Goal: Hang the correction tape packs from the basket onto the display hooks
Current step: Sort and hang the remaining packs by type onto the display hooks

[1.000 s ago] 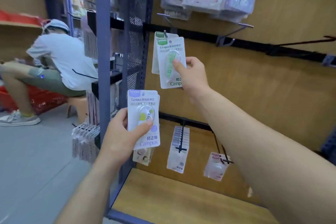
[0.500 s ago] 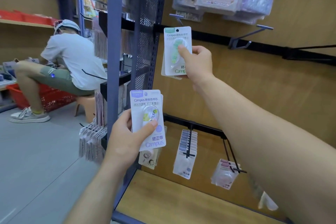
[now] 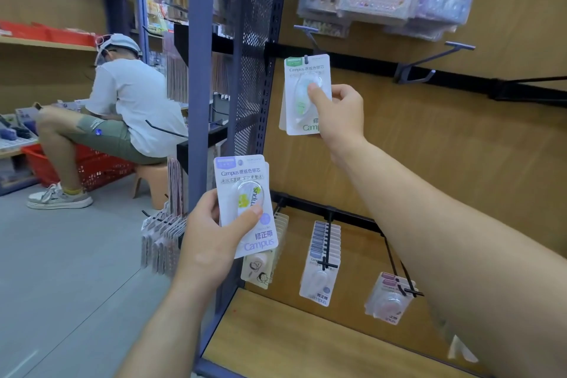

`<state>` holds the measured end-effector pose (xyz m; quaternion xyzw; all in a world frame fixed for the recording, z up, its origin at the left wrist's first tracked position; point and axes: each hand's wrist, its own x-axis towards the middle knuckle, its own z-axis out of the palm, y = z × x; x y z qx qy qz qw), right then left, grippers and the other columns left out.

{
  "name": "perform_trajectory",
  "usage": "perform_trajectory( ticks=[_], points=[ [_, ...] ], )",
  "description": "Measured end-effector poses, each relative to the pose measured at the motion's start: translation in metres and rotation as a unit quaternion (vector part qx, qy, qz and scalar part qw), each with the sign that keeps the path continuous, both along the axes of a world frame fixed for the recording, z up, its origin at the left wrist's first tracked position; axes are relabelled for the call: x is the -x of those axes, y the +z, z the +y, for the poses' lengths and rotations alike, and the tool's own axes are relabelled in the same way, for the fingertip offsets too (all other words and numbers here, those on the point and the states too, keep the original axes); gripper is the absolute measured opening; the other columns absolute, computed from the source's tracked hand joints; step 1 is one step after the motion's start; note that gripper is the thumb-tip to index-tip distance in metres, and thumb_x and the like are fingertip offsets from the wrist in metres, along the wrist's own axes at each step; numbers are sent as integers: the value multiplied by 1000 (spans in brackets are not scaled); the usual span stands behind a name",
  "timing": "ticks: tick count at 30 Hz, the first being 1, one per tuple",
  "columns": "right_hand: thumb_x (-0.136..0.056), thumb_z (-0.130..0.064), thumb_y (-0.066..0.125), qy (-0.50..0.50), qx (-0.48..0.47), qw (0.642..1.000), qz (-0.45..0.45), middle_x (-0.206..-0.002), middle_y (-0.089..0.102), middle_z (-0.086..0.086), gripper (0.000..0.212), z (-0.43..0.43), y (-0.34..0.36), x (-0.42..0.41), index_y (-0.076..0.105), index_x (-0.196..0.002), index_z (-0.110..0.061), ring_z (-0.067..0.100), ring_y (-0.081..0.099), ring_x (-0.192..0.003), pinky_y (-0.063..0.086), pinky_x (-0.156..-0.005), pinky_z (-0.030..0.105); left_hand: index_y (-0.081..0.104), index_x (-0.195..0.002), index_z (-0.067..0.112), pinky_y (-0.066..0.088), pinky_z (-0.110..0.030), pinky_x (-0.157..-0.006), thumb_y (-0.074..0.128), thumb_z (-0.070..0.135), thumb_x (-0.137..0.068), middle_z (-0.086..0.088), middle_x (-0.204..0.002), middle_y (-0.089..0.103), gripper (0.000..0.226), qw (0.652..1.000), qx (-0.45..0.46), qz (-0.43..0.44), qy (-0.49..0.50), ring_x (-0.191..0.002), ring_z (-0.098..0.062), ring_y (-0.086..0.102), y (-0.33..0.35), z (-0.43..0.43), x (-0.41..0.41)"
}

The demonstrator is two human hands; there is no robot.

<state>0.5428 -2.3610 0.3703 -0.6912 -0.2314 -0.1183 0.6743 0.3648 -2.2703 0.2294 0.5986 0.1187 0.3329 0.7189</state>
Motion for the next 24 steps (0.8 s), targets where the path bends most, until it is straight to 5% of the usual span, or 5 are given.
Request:
perform_trajectory(
  ticks=[8, 13, 18, 24],
  points=[
    [-94, -37, 72, -15, 38, 997, 67, -102, 73, 3, 25, 4, 2, -11, 58, -96, -17, 21, 75, -85, 65, -72, 47, 65, -116, 20, 64, -32, -67, 81, 15, -85, 8, -102, 78, 35, 1000, 1, -3, -3, -90, -13, 77, 0, 0, -2],
    [-95, -48, 66, -109, 149, 982, 39, -111, 59, -7, 44, -20, -38, 10, 53, -126, -19, 13, 60, -97, 47, -75, 28, 65, -117, 20, 65, -39, -73, 83, 20, -81, 7, -105, 78, 40, 1000, 9, 7, -12, -91, -15, 77, -1, -6, -5],
    [-105, -35, 57, 179, 121, 959, 181, -107, 77, 10, 29, -62, -105, 65, 67, -115, -11, 22, 75, -87, 60, -71, 34, 62, -117, 16, 63, -44, -57, 86, 29, -69, -3, -105, 77, 55, 998, 3, 42, -54, -83, -24, 78, -3, -25, -12],
    [-94, -27, 75, 146, 117, 967, 171, -99, 74, 12, 22, -113, -134, 67, 70, -105, -8, 24, 75, -89, 61, -86, 55, 60, -109, 18, 57, -33, -45, 85, 36, -63, -4, -97, 76, 55, 990, -32, 94, -102, -72, -20, 78, -6, -68, -21]
  ],
)
